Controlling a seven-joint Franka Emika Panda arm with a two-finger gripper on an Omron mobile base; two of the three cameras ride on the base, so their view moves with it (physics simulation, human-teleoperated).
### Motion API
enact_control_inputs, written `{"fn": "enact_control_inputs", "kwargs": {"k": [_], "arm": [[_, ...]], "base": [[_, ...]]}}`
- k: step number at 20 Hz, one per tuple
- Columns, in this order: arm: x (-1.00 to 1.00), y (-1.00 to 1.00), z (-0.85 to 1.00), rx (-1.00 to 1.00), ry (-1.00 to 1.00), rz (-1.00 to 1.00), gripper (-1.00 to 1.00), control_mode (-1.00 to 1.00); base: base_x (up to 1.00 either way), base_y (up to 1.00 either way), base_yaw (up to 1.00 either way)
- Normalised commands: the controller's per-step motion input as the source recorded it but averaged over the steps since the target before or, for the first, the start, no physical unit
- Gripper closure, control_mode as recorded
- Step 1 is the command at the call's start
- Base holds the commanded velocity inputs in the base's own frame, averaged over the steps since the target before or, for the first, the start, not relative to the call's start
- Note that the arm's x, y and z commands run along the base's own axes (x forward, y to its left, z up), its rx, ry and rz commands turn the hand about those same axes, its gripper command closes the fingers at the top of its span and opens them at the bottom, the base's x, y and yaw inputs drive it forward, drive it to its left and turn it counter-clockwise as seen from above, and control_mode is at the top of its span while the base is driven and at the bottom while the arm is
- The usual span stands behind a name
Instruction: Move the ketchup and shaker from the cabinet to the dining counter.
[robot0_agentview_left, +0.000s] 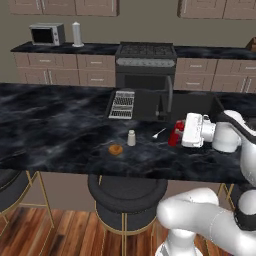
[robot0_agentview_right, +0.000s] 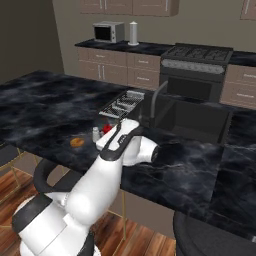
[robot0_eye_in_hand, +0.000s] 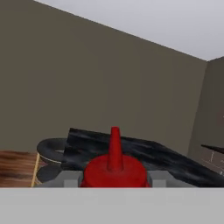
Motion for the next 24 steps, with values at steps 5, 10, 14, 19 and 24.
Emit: {"fn": "enact_control_inputs", "kwargs": {"k": [5,10,14,19,24], "arm": [[0.84,0.0,-0.36,-0.17,0.0,0.0,1.0,-1.0],[0.86,0.0,-0.36,-0.2,0.03,0.0,1.0,-1.0],[0.83,-0.04,-0.35,-0.04,0.18,0.0,1.0,-1.0],[0.4,-0.28,-0.28,0.07,0.32,0.0,1.0,-1.0],[0.01,-0.41,-0.36,0.19,0.22,0.01,1.0,-1.0]], "base": [[0.0,0.0,0.0],[0.0,0.0,0.0],[0.0,0.0,0.0],[0.0,0.0,0.0],[0.0,0.0,0.0]]}}
